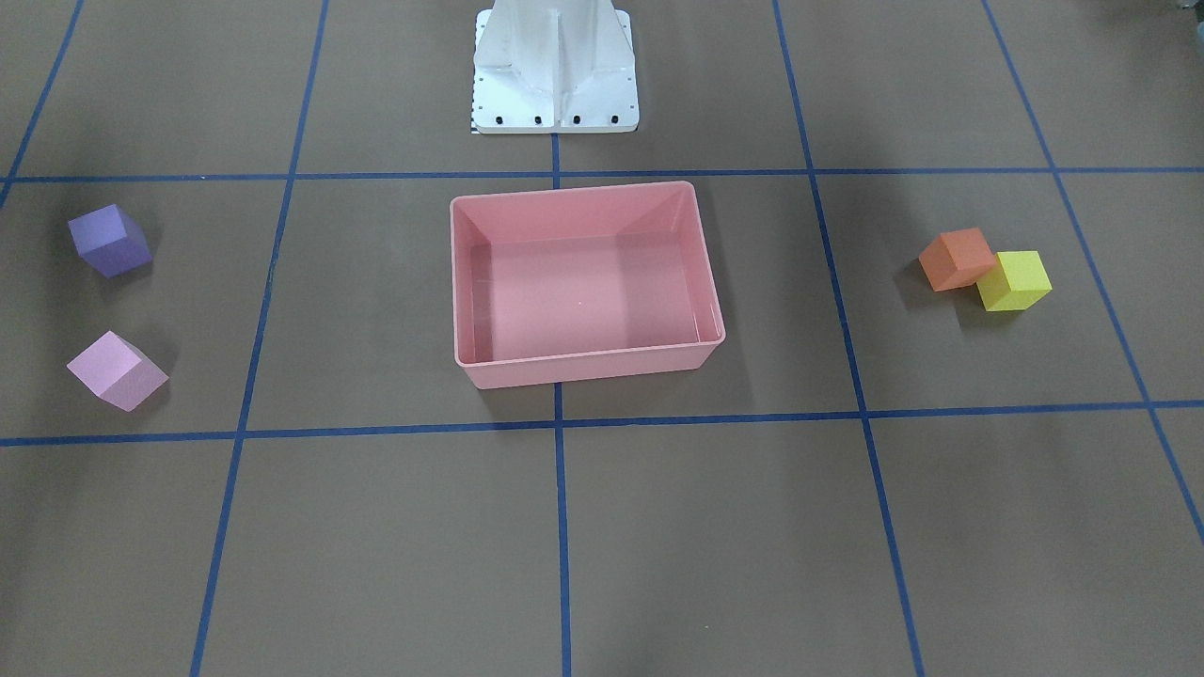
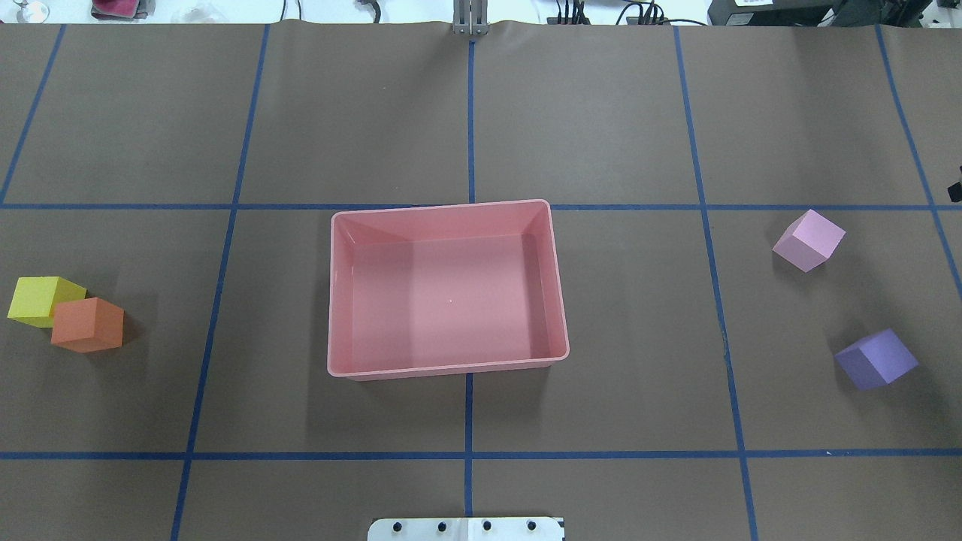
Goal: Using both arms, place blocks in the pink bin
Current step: 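Move the right gripper down toward the purple cube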
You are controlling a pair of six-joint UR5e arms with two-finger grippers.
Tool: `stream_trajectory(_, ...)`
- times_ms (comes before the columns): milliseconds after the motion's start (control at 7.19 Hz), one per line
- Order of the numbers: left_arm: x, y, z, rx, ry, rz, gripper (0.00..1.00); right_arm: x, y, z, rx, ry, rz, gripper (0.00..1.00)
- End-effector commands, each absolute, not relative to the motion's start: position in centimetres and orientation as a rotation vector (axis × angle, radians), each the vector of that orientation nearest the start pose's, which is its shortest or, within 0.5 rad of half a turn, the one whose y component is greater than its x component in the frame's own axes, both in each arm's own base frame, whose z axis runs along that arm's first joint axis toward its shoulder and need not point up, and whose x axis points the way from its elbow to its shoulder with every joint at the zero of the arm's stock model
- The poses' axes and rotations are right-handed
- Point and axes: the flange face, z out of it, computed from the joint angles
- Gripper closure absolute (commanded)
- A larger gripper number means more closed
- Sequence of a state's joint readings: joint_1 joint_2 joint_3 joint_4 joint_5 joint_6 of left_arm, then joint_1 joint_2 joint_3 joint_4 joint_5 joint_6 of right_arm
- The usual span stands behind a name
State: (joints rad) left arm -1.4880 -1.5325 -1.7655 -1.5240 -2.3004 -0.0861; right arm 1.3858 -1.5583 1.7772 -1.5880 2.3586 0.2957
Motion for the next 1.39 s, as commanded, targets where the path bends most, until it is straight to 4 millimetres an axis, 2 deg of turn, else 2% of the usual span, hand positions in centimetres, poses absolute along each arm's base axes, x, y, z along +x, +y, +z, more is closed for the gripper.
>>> stream_trajectory(0,-2.3,-47.3,59.5,0.022,0.800,0.036,0.00,-2.6,-48.8,55.4,-0.007,-0.807,0.033,0.00)
stream_trajectory(695,-2.2,-47.2,59.3,0.025,0.804,0.038,0.00,-2.9,-48.5,55.5,-0.023,-0.842,0.038,0.00)
stream_trajectory(834,-2.2,-47.2,59.4,0.019,0.803,0.031,0.00,-3.6,-48.5,55.3,-0.022,-0.848,0.020,0.00)
stream_trajectory(1113,-2.2,-47.2,59.1,0.025,0.807,0.031,0.00,-7.4,-48.4,54.0,0.059,-0.876,-0.102,0.00)
stream_trajectory(1252,-2.1,-47.2,59.0,0.029,0.809,0.034,0.00,-8.8,-47.6,54.5,0.040,-0.882,-0.114,0.00)
